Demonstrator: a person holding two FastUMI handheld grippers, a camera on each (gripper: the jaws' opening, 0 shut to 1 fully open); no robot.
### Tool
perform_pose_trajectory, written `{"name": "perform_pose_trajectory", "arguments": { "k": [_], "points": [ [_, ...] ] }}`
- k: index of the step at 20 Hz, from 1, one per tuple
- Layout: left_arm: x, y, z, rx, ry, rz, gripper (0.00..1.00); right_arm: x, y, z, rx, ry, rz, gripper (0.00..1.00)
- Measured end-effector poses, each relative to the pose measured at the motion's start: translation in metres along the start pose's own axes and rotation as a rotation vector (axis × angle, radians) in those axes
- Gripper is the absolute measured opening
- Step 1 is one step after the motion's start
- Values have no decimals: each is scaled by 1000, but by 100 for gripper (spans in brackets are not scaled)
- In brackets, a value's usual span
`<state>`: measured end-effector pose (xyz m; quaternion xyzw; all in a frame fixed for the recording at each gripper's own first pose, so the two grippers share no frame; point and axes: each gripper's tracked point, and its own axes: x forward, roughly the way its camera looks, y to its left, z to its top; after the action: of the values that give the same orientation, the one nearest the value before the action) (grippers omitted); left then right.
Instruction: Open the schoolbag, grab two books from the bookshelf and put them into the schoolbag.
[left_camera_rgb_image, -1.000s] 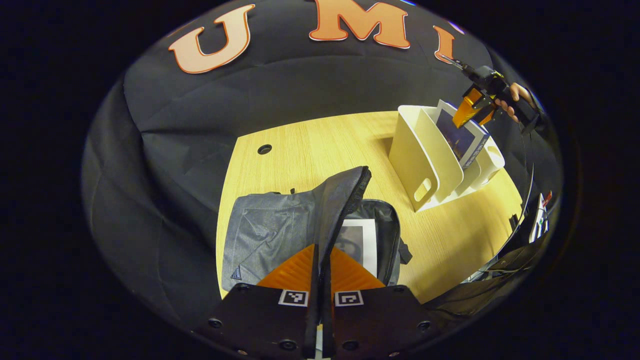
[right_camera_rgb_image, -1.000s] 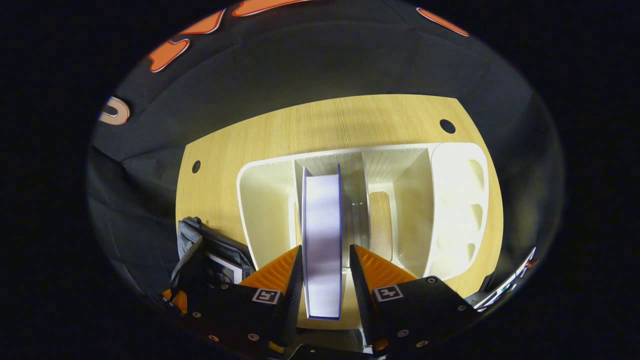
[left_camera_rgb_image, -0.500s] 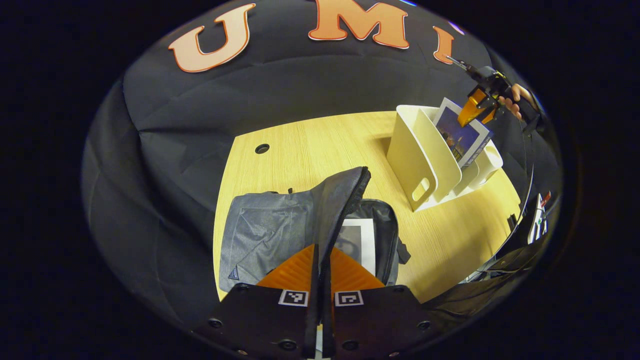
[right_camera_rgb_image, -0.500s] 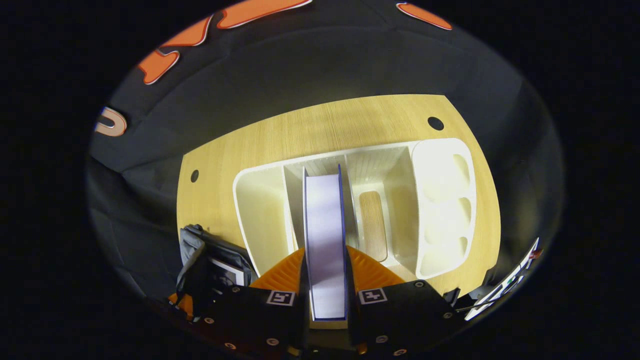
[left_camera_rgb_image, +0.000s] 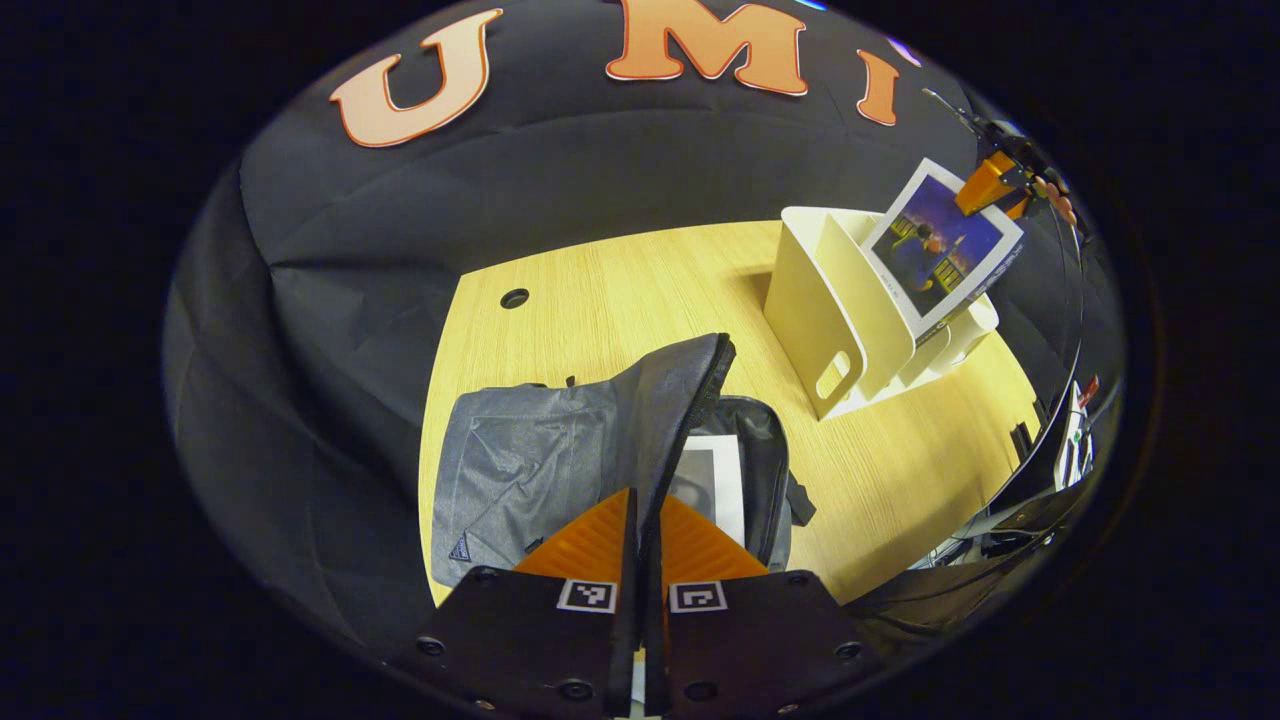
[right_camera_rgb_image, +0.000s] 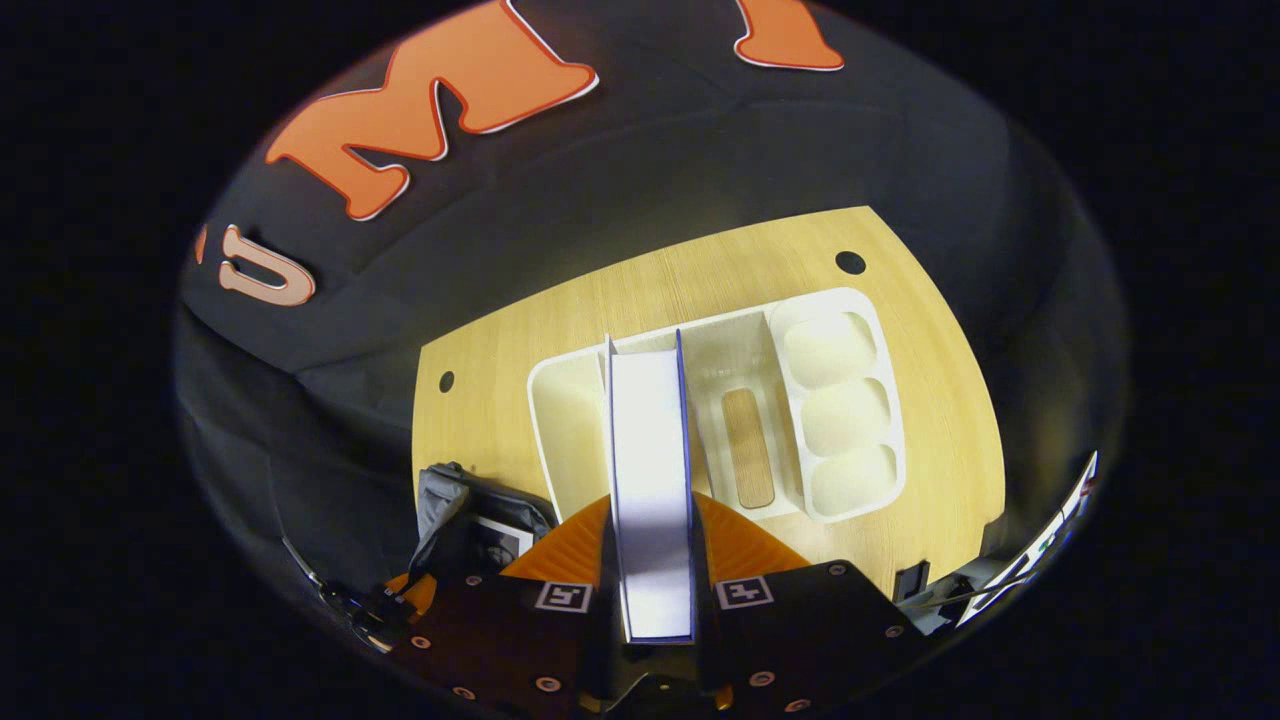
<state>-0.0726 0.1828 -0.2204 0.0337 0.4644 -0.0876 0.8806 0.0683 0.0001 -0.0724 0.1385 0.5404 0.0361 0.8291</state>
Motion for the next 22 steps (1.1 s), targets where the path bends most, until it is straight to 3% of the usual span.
{"name": "perform_pose_trajectory", "arguments": {
  "k": [9, 22],
  "points": [
    [-8, 7, 3, 6, -8, 2, 5, -63, 6, -18, 25, -74, 120, 30],
    [-29, 31, 14, -6, -33, 41, 5, -46, 86, -101, -43, 11, 383, 29]
  ]
}}
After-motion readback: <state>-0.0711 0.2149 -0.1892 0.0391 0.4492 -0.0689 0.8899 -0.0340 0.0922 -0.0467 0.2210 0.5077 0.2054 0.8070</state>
